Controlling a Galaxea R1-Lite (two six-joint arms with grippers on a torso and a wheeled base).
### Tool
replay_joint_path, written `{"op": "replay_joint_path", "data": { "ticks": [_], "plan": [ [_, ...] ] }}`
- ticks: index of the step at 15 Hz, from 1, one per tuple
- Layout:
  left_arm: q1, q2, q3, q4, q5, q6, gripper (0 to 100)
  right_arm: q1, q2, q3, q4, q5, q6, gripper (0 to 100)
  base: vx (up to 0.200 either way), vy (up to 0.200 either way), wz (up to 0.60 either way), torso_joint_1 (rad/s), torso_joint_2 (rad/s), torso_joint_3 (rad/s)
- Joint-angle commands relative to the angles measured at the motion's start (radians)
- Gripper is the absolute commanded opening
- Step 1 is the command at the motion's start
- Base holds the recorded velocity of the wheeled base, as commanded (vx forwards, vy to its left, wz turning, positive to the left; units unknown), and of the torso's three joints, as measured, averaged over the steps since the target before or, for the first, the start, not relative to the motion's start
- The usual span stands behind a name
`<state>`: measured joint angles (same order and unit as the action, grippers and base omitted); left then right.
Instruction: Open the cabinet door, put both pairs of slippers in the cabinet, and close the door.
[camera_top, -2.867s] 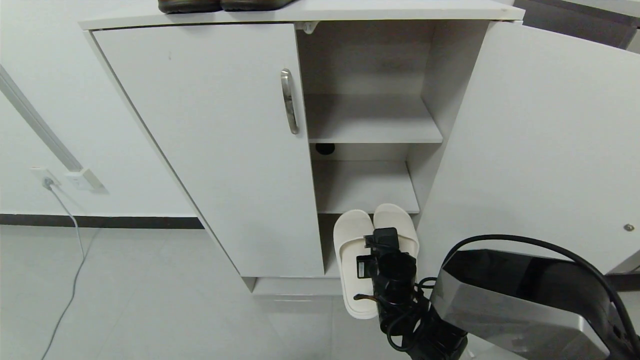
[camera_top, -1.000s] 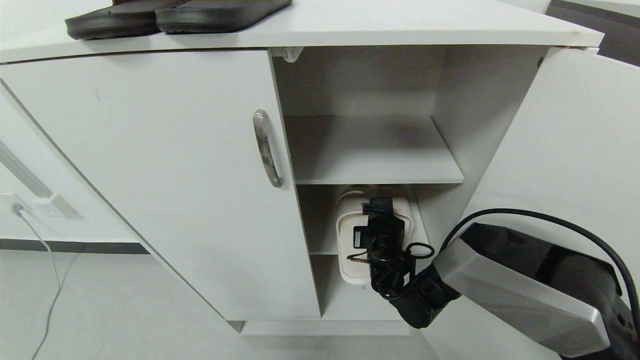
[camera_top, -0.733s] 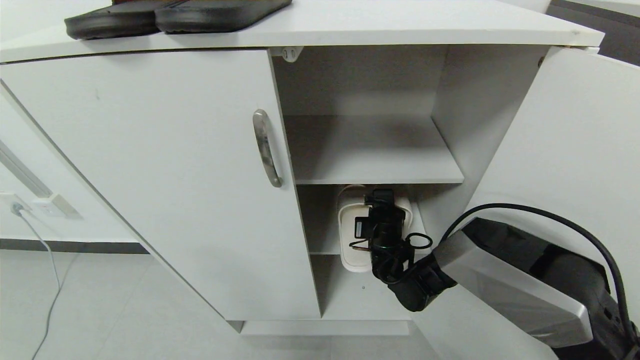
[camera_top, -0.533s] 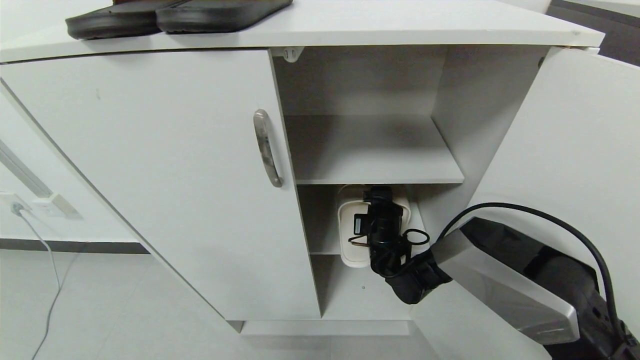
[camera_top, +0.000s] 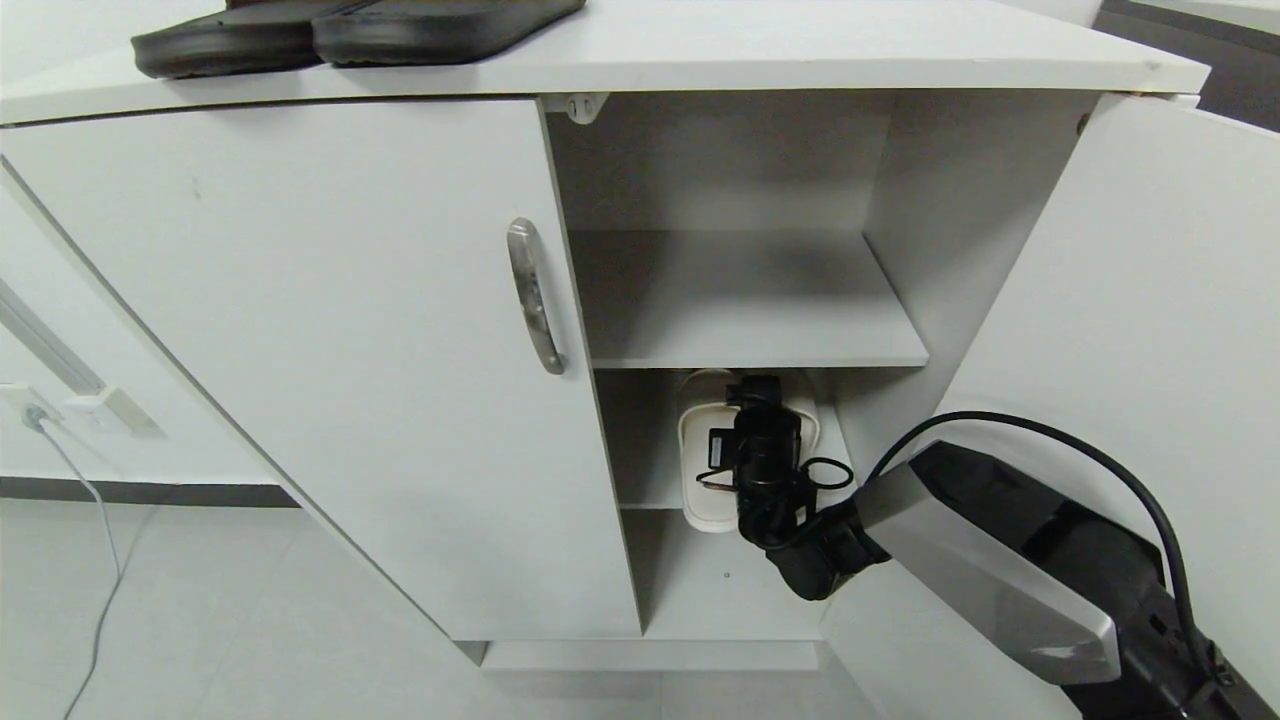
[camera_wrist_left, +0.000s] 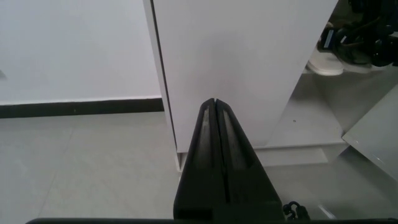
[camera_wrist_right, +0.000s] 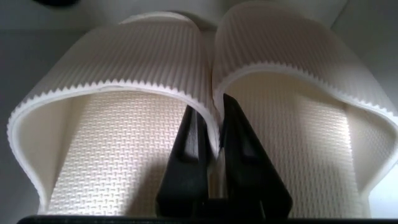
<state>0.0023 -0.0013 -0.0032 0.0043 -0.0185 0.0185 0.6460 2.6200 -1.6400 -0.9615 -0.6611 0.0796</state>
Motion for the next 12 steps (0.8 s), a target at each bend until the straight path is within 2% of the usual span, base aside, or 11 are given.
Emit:
{"op": "replay_joint_path", "data": {
  "ticks": [1,3,4,7,11,12],
  "plan": [
    [0.001,0.001,0.000,0.000,0.000,0.000,0,-0.005,0.022,-0.032,0.010,0.000,0.000,0,0.000,0.000,0.00,0.000,0.00,0.000],
    [0.001,0.001,0.000,-0.001,0.000,0.000,0,-0.005,0.026,-0.046,0.026,0.000,0.000,0,0.000,0.000,0.00,0.000,0.00,0.000],
    [0.001,0.001,0.000,0.000,0.000,0.000,0,-0.005,0.026,-0.046,0.027,0.000,0.000,100,0.000,0.000,0.00,0.000,0.00,0.000],
    [0.001,0.001,0.000,0.000,0.000,0.000,0,-0.005,0.015,-0.023,0.024,-0.002,-0.001,100,0.000,0.000,0.00,0.000,0.00,0.000],
    [0.001,0.001,0.000,0.000,0.000,0.000,0,0.032,-0.130,0.198,-0.048,-0.009,-0.001,100,0.000,0.000,0.00,0.000,0.00,0.000],
    [0.001,0.001,0.000,0.000,-0.001,0.000,0,0.052,-0.198,0.301,-0.086,-0.012,-0.001,100,0.000,0.000,0.00,0.000,0.00,0.000]
  ]
}}
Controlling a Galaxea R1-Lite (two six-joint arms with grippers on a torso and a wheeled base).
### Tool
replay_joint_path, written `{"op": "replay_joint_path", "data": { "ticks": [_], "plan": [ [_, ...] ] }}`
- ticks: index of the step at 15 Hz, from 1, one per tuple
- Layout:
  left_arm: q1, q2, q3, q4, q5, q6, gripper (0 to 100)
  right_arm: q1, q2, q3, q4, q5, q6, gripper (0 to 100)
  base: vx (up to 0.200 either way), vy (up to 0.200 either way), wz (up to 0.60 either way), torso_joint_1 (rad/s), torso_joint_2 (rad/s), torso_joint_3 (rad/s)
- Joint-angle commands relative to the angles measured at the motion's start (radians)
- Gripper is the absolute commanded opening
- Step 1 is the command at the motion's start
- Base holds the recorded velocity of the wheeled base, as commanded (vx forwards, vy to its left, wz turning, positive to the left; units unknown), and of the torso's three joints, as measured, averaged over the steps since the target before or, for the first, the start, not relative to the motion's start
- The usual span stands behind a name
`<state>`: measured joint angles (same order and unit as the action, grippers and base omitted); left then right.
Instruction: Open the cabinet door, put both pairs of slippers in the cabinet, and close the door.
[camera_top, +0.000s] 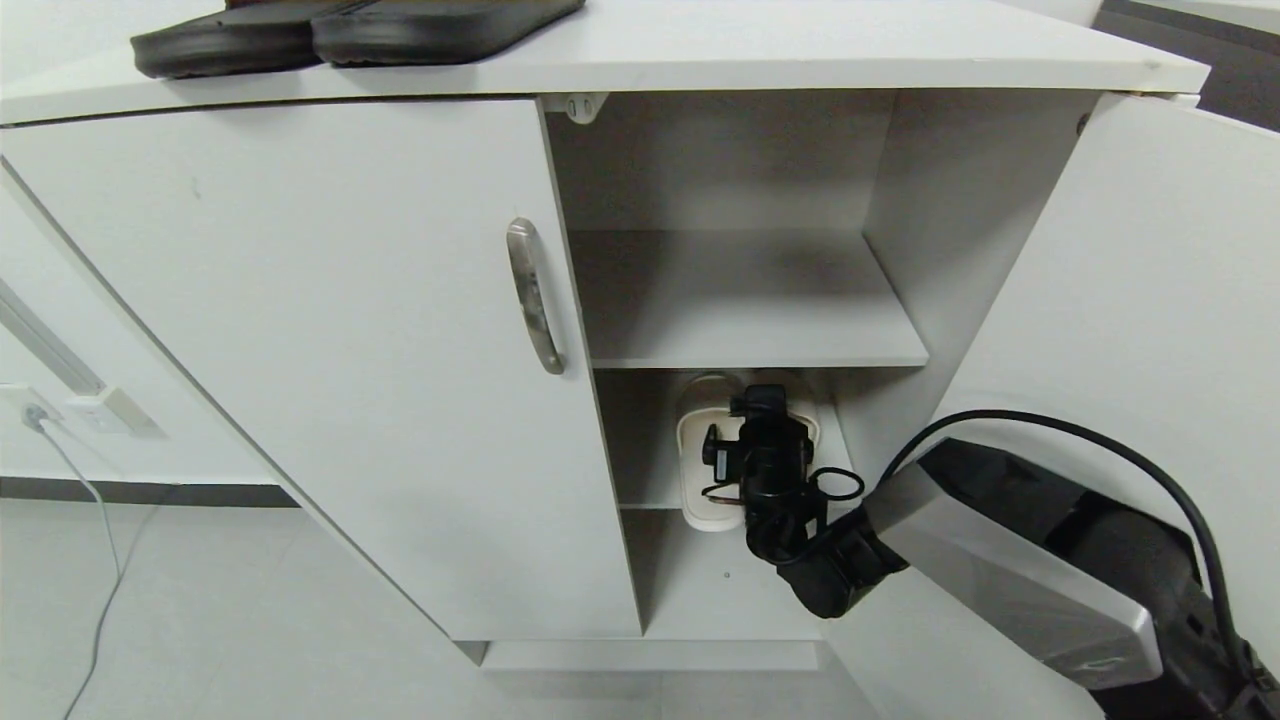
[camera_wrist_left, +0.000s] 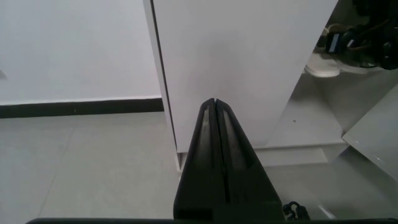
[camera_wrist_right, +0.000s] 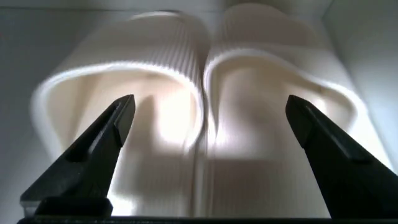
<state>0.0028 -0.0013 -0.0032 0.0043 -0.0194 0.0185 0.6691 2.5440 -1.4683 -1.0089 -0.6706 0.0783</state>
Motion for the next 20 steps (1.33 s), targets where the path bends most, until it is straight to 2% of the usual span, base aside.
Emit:
{"op": "replay_joint_path", "data": {
  "ticks": [1,6,9,18,20],
  "plan": [
    [0.000,0.001,0.000,0.000,-0.001,0.000,0,0.053,-0.174,0.217,-0.074,-0.004,0.001,100,0.000,0.000,0.00,0.000,0.00,0.000],
    [0.000,0.001,0.000,0.000,-0.001,0.001,0,0.164,-0.375,0.641,-0.266,-0.043,0.001,100,0.000,0.000,0.00,0.000,0.00,0.000],
    [0.000,0.001,0.000,0.000,-0.001,0.001,0,0.199,-0.449,0.772,-0.319,-0.041,0.000,100,0.000,0.000,0.00,0.000,0.00,0.000],
    [0.000,0.001,0.000,0.000,-0.001,0.001,0,0.217,-0.469,0.776,-0.316,-0.041,-0.002,100,-0.200,0.000,0.00,0.002,0.00,0.003],
    [0.000,0.001,0.000,0.000,0.001,-0.002,0,0.217,-0.469,0.778,-0.316,-0.041,-0.002,100,0.000,0.000,0.00,0.000,0.00,0.000]
  ]
}}
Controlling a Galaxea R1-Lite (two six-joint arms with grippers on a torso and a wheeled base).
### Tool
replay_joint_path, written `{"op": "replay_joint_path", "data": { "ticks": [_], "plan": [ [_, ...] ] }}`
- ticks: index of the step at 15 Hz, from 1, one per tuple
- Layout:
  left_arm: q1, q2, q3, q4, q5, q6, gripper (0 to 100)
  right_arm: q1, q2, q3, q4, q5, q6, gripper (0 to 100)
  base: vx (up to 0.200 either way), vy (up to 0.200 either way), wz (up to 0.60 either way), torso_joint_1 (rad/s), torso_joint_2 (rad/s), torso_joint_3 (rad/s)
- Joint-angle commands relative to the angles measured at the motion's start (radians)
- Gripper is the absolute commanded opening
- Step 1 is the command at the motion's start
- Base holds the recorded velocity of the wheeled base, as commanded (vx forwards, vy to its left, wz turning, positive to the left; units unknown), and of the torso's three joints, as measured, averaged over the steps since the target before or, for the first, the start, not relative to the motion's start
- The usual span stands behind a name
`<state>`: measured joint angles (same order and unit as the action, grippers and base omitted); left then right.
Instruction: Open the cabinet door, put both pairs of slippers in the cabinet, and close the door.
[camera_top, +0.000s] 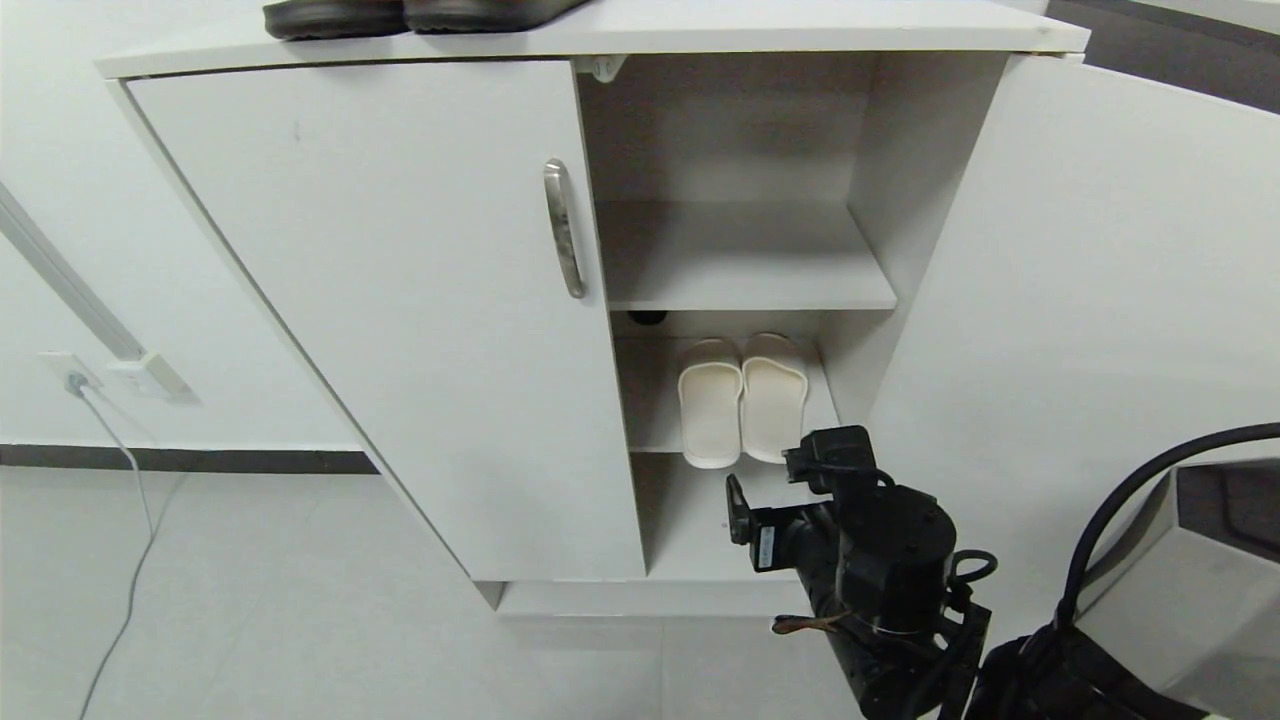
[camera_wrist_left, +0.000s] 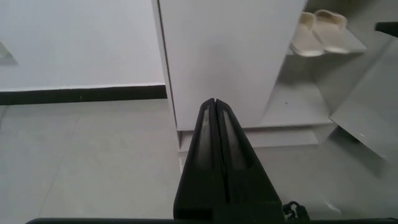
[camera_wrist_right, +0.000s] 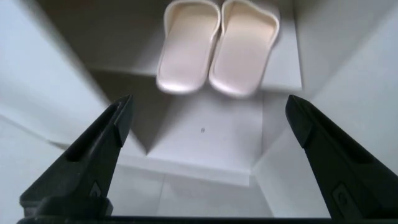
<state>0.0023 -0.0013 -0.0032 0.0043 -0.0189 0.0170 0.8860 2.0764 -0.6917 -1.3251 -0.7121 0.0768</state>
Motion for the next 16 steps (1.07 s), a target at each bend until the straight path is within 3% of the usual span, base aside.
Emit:
{"op": "replay_joint_path", "data": {
  "ticks": [1,16],
  "plan": [
    [0.001,0.001,0.000,-0.001,0.002,-0.002,0,0.001,-0.001,0.004,0.000,0.000,0.000,100,0.000,0.000,0.00,0.000,0.00,0.000],
    [0.001,0.001,0.000,0.000,0.001,-0.008,0,-0.001,-0.009,0.008,0.000,0.000,0.000,100,0.000,0.000,0.00,0.000,0.00,0.000]
  ]
}}
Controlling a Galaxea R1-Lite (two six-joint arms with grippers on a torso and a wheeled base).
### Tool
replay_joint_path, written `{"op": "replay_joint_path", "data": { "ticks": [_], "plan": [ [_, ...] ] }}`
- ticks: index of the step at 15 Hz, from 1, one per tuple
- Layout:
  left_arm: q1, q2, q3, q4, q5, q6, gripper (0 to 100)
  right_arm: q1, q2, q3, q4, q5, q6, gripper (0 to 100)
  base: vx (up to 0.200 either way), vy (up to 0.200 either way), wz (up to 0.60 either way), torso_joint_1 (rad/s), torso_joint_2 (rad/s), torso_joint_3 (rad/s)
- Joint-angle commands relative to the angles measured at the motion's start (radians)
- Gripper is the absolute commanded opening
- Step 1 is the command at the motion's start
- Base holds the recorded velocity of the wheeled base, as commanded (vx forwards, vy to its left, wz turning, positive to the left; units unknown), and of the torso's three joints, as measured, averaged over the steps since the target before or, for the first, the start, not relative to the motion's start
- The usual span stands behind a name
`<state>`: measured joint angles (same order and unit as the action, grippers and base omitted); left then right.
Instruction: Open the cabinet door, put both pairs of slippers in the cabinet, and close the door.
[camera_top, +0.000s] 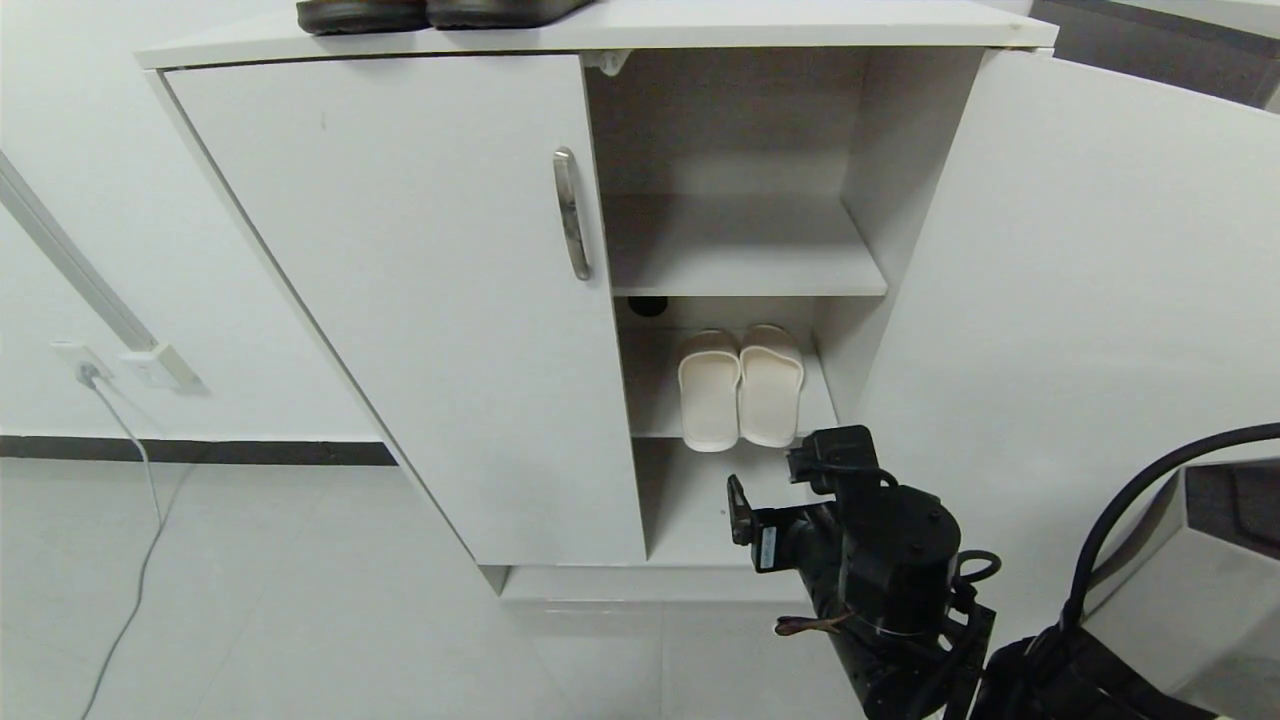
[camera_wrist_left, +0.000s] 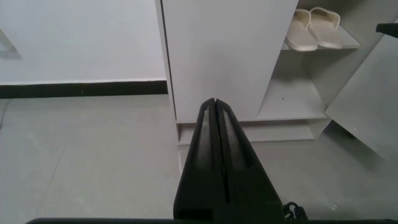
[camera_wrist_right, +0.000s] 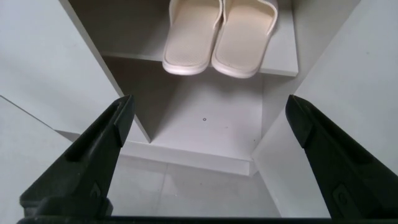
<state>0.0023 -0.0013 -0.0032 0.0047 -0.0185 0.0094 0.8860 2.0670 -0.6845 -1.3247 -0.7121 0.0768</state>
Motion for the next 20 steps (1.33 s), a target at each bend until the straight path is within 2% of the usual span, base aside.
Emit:
{"op": "replay_joint_path", "data": {
  "ticks": [1,14,18,20],
  "plan": [
    [0.001,0.001,0.000,0.000,0.000,0.000,0,0.001,0.001,0.002,-0.001,0.000,0.000,100,0.000,0.000,0.00,0.002,0.00,0.105],
    [0.001,0.001,0.000,-0.002,0.000,0.003,0,-0.002,0.002,0.005,-0.002,-0.001,0.000,100,0.000,0.000,0.00,0.003,0.00,0.194],
    [0.001,0.001,0.000,-0.002,0.000,0.003,0,-0.004,0.002,0.006,-0.002,0.000,0.000,100,0.000,0.000,0.00,0.003,0.00,0.077],
    [0.001,0.001,0.000,-0.002,0.000,0.003,0,-0.004,0.004,0.008,-0.004,0.000,0.000,100,0.000,0.200,0.00,0.007,0.00,0.014]
  ]
}}
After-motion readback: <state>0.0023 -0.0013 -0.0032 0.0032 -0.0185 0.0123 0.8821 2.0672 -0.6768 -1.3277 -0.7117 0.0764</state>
